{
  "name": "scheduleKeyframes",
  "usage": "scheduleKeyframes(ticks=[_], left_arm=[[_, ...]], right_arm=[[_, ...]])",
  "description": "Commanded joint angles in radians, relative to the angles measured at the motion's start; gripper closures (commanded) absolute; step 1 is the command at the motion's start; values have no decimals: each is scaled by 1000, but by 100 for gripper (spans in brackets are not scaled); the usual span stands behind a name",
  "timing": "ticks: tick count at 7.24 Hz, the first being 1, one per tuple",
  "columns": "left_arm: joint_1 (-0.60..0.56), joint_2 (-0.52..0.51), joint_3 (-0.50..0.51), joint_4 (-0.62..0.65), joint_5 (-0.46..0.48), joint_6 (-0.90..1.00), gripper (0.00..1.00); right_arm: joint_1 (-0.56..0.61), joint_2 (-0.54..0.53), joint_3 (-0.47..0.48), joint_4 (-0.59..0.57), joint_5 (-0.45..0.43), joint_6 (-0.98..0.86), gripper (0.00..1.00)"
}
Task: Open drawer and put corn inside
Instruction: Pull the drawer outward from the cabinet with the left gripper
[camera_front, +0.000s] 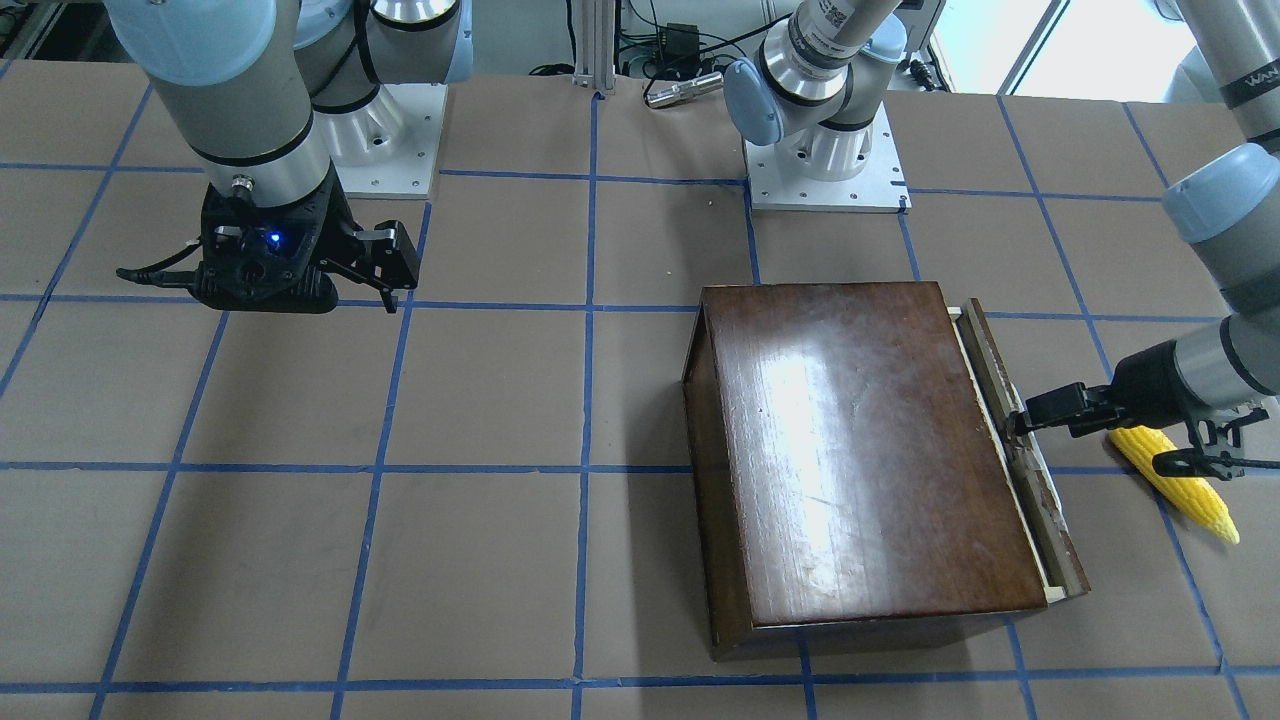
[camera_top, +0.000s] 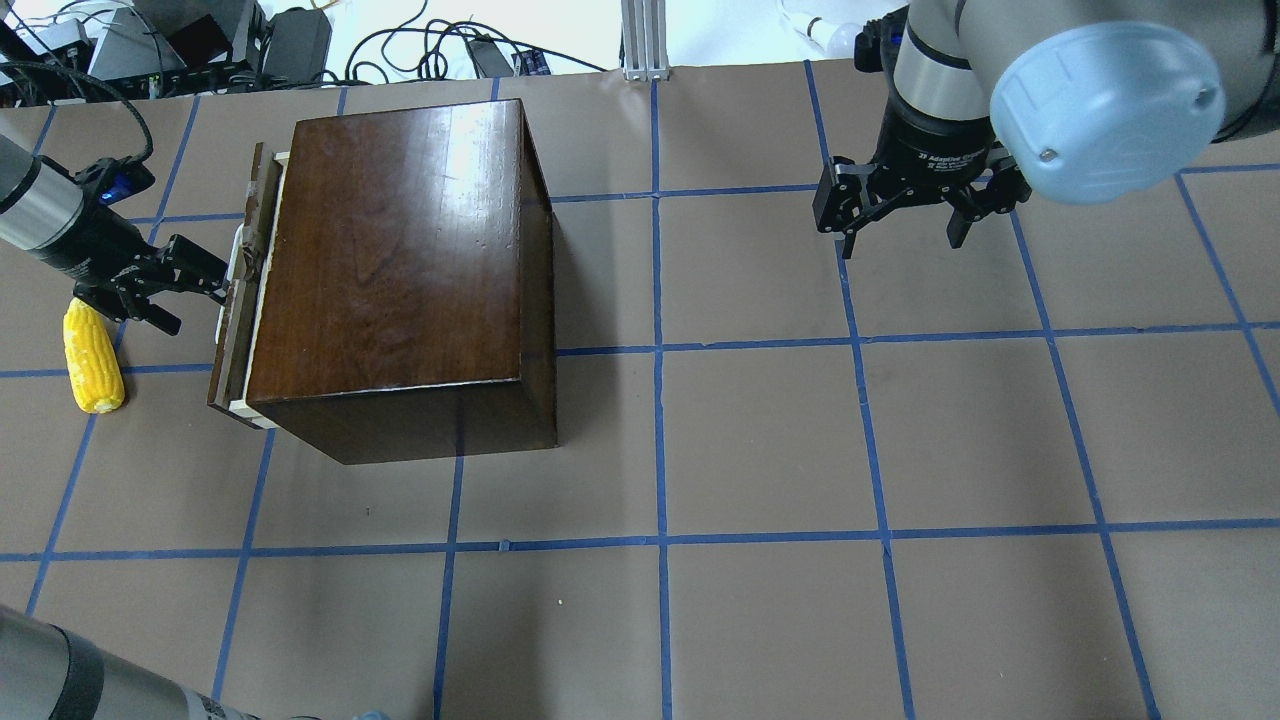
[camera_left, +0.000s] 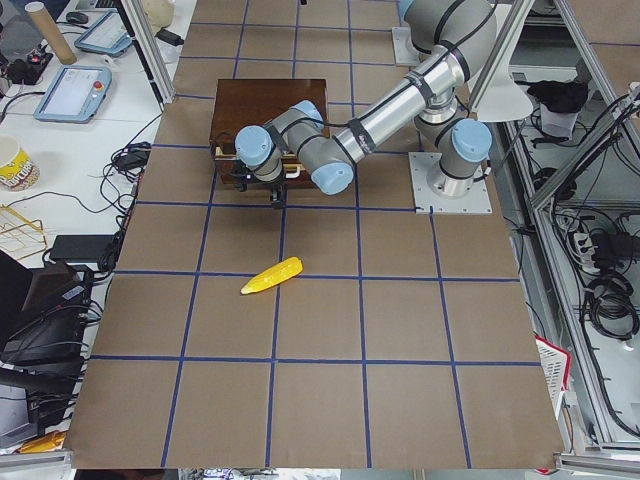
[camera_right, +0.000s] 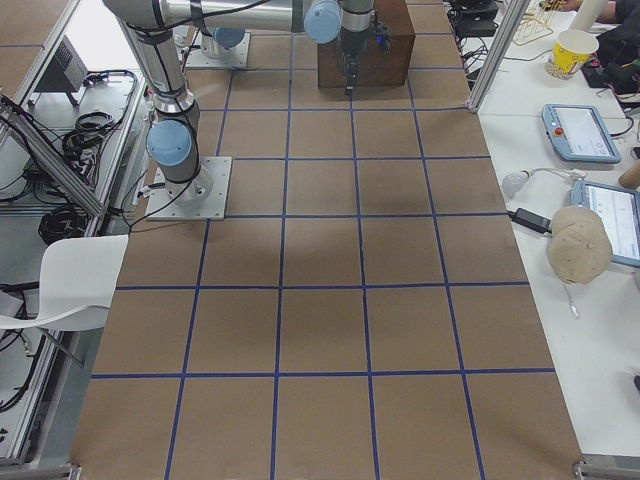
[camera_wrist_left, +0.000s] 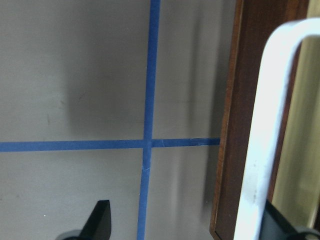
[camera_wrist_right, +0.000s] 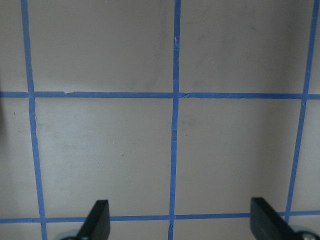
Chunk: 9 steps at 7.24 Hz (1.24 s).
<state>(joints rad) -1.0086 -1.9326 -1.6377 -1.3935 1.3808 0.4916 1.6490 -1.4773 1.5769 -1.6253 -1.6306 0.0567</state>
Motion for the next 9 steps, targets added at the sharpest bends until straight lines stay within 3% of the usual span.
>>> scheduleKeyframes(ticks=[1, 9], left_arm=[[22, 0, -4, 7, 4, 4, 0], [93, -2, 1, 8, 4, 50, 0]], right_arm=[[0, 0, 0, -1, 0, 0, 0], [0, 0, 0, -1, 0, 0, 0]])
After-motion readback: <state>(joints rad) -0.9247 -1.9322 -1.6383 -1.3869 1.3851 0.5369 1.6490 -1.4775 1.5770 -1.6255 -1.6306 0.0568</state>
